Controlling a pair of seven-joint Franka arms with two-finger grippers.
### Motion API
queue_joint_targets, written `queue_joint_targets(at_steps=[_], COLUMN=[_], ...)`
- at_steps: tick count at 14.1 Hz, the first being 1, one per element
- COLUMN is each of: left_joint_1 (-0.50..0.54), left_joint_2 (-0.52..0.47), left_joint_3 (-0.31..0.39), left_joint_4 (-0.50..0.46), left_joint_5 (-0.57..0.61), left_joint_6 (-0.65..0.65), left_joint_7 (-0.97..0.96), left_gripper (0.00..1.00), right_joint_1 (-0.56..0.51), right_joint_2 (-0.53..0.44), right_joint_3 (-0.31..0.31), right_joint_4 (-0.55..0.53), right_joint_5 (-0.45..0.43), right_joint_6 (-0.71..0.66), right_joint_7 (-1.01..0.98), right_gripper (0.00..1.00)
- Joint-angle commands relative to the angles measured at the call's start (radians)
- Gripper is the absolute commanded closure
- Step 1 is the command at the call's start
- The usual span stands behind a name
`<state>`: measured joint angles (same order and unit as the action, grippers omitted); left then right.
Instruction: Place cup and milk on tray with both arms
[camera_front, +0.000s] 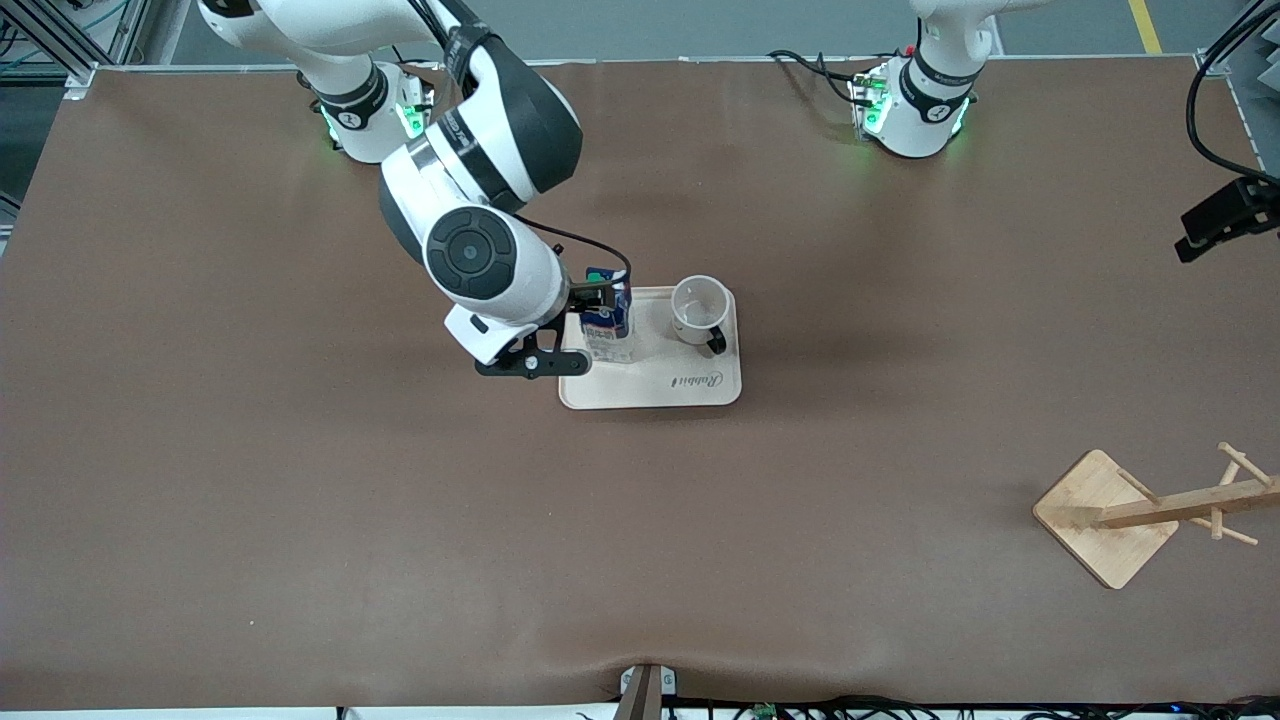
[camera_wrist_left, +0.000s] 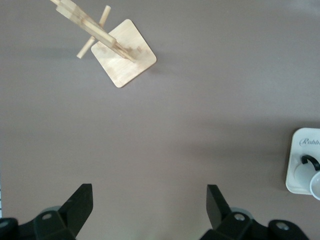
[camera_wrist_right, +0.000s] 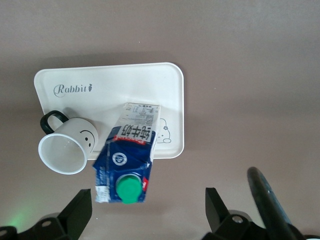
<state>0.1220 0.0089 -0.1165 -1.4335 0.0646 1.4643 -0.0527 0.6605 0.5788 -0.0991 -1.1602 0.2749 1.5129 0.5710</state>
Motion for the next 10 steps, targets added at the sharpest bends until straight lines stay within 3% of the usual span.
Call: queue_joint_targets(at_steps=[1, 6, 8, 10], left_joint_1=[-0.048, -0.044, -0.045, -0.045], left_joint_2=[-0.053, -0.084, -0.079, -0.075], left_joint_3=[0.029, 0.028, 0.023, 0.021], left_joint_4=[-0.056, -0.076, -0.076, -0.071], left_joint_5=[-0.014, -0.015, -0.015, -0.014], left_joint_6=[-0.019, -0.019, -0.019, -0.018], left_joint_7=[-0.001, 0.013, 0.013, 0.013], left_gripper=[0.0, 0.0, 0.0, 0.0], right_joint_1=[-0.007, -0.07, -0.074, -0.142], right_joint_2=[-0.036, -0.108, -0.106, -0.106], right_joint_3=[0.002, 0.002, -0.01, -0.019], right_joint_4=[0.007, -0.001, 0.039, 0.062], right_joint_5=[0.014, -0.026, -0.109, -0.134], right_joint_6=[-0.013, -0.101, -0.099, -0.102], right_joint_7=[0.001, -0.06, -0.182, -0.229], right_gripper=[0.0, 0.0, 0.0, 0.0])
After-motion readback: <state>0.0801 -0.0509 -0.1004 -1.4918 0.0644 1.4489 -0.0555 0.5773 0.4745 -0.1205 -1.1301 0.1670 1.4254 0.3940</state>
